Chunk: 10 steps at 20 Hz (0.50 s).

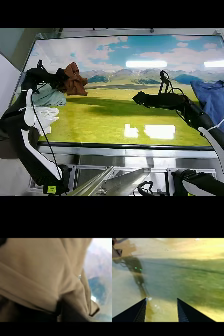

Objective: Fold the shirts.

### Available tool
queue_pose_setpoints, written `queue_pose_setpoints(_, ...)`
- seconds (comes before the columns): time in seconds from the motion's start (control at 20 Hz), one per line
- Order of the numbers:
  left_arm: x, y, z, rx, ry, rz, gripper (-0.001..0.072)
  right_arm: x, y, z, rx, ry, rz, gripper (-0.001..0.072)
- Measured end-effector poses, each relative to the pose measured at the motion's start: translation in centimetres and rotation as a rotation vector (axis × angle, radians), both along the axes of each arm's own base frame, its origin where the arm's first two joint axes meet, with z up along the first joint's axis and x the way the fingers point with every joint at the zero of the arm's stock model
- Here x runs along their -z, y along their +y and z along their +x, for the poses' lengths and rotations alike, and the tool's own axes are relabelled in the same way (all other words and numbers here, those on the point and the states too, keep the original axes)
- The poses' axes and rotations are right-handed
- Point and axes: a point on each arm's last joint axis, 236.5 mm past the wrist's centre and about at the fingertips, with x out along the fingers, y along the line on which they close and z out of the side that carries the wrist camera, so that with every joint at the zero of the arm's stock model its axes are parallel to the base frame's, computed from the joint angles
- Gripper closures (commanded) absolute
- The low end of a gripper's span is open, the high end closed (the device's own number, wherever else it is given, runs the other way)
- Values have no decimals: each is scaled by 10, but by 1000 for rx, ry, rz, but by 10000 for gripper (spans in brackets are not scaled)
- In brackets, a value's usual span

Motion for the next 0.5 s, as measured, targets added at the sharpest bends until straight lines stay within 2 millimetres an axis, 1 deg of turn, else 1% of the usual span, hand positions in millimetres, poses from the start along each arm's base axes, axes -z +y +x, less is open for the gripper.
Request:
queue_pose_setpoints(0.1, 1, -7, 5, 34, 4, 2, 695, -4, 1, 3, -1, -11, 3, 275)
queue_pose_setpoints(0.15, -3, -14, 8, 58, 1, 4, 694, -6, 1, 4, 1, -16, 4, 275)
queue_pose_setpoints(0.25, -25, -36, 14, 124, -26, 5, 695, -8, 2, 5, 1, -20, 5, 275)
queue_pose_setpoints(0.35, -61, -69, 16, 198, -72, -15, 695, -11, -1, 7, 2, -22, 8, 275)
queue_pose_setpoints(0.4, -84, -90, 13, 240, -106, -30, 694, -14, -4, 8, 1, -20, 10, 275)
queue_pose_setpoints(0.45, -108, -111, 7, 286, -140, -45, 694, -17, -8, 8, -2, -12, 13, 275)
queue_pose_setpoints(0.5, -132, -135, -4, 337, -169, -58, 695, -21, -13, 9, -8, -8, 12, 275)
